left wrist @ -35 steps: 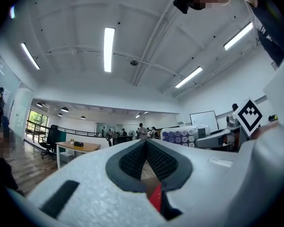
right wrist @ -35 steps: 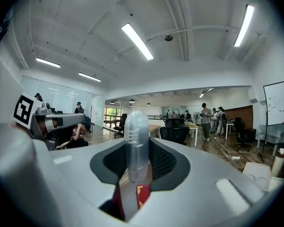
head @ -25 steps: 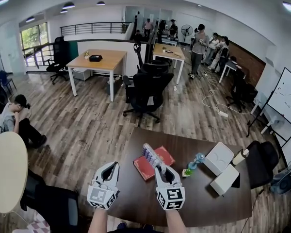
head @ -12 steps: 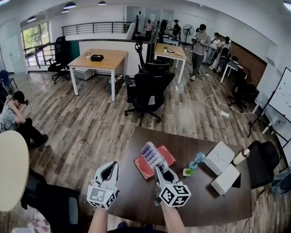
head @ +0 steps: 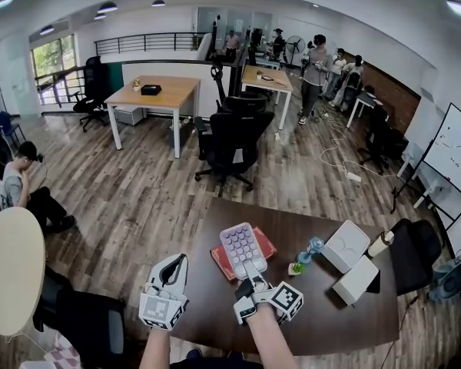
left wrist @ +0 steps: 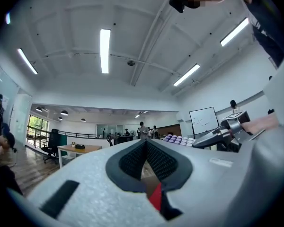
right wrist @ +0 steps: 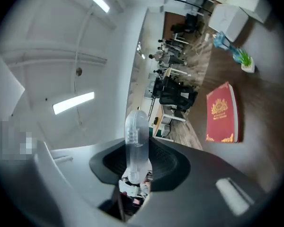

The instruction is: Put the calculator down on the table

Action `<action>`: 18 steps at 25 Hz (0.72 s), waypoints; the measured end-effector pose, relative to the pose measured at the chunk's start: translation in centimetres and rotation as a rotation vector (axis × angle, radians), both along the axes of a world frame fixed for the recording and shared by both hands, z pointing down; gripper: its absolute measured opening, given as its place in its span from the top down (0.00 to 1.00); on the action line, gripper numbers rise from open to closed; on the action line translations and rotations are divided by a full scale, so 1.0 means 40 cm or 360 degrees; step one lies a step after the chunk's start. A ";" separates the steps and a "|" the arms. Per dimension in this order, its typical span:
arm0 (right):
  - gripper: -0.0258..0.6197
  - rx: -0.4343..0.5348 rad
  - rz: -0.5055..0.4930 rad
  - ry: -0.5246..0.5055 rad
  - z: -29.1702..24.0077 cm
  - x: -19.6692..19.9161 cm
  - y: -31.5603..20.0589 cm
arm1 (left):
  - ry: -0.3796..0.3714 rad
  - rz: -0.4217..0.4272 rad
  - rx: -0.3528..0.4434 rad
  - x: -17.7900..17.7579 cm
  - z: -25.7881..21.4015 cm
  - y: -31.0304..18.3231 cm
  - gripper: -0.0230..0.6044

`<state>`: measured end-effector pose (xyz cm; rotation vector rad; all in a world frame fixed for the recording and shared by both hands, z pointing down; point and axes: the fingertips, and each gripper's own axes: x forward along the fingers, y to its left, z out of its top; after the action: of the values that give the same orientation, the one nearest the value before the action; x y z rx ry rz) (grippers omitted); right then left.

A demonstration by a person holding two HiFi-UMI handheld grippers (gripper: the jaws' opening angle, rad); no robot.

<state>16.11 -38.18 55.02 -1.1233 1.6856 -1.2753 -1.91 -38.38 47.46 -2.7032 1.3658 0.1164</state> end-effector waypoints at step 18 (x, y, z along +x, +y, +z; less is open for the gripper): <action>0.78 -0.0220 -0.0057 -0.0439 0.148 -0.045 0.001 | 0.0090 -0.0048 -0.0061 -0.023 0.020 -0.001 0.97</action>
<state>14.32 -38.15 60.95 -0.9481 1.4367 -1.5138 -2.81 -38.42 48.26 -2.7289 1.4378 0.1668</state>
